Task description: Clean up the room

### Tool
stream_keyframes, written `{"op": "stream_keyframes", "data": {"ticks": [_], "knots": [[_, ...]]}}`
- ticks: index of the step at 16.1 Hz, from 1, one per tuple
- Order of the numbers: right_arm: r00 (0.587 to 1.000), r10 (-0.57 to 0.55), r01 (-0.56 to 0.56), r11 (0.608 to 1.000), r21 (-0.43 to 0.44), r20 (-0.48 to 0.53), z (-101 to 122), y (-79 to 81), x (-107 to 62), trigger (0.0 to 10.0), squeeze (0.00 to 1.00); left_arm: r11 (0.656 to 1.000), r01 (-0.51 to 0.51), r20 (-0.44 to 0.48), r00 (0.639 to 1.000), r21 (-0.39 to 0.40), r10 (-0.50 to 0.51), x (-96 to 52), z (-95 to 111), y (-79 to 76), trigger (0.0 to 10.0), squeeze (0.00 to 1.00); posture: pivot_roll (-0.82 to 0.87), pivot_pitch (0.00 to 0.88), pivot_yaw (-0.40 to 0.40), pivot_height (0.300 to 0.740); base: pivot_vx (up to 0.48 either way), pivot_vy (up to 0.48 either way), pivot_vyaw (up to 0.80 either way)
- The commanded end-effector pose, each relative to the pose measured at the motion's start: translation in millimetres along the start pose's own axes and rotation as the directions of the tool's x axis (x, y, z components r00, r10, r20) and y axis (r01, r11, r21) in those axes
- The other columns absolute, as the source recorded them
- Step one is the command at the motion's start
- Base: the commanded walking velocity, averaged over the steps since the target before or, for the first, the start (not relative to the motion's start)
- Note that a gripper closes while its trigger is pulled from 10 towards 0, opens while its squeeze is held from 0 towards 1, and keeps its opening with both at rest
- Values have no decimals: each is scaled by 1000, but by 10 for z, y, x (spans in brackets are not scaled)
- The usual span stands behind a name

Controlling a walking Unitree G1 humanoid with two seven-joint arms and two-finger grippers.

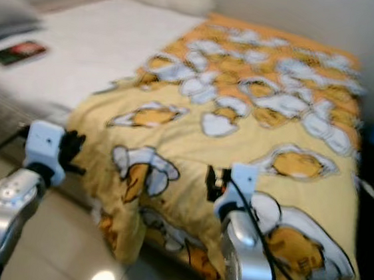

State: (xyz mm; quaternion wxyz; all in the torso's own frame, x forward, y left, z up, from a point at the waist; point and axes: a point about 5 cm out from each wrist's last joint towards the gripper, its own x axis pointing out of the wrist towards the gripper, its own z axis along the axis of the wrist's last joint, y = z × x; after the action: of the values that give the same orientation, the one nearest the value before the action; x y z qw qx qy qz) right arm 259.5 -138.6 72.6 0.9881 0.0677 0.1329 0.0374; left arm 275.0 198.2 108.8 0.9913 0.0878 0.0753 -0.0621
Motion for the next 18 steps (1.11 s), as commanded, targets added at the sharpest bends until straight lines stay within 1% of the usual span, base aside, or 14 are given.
{"op": "stream_keyframes", "data": {"ticks": [1, 7, 18], "knots": [[999, -38, 38, 999, 0, -10, 0, -118, -5, 10000, 0, 999, 32, 14, 999, 2, -32, 44, 52, -102, 10000, 0, -7, 0, 9, 740, 0, 356, -587], [999, -33, 33, 999, -1, -14, -11, -113, 13, 10000, 0, 1000, 27, 4, 1000, 4, -27, 38, 26, -89, 10000, 0, -8, 0, 4, 740, 0, 358, -622], [1000, -26, 26, 1000, -9, -8, -13, -92, 50, 10000, 0, 1000, 24, 11, 1000, 8, -24, 53, 31, -49, 10000, 0, -11, 0, 4, 740, 0, 356, -626]]}}
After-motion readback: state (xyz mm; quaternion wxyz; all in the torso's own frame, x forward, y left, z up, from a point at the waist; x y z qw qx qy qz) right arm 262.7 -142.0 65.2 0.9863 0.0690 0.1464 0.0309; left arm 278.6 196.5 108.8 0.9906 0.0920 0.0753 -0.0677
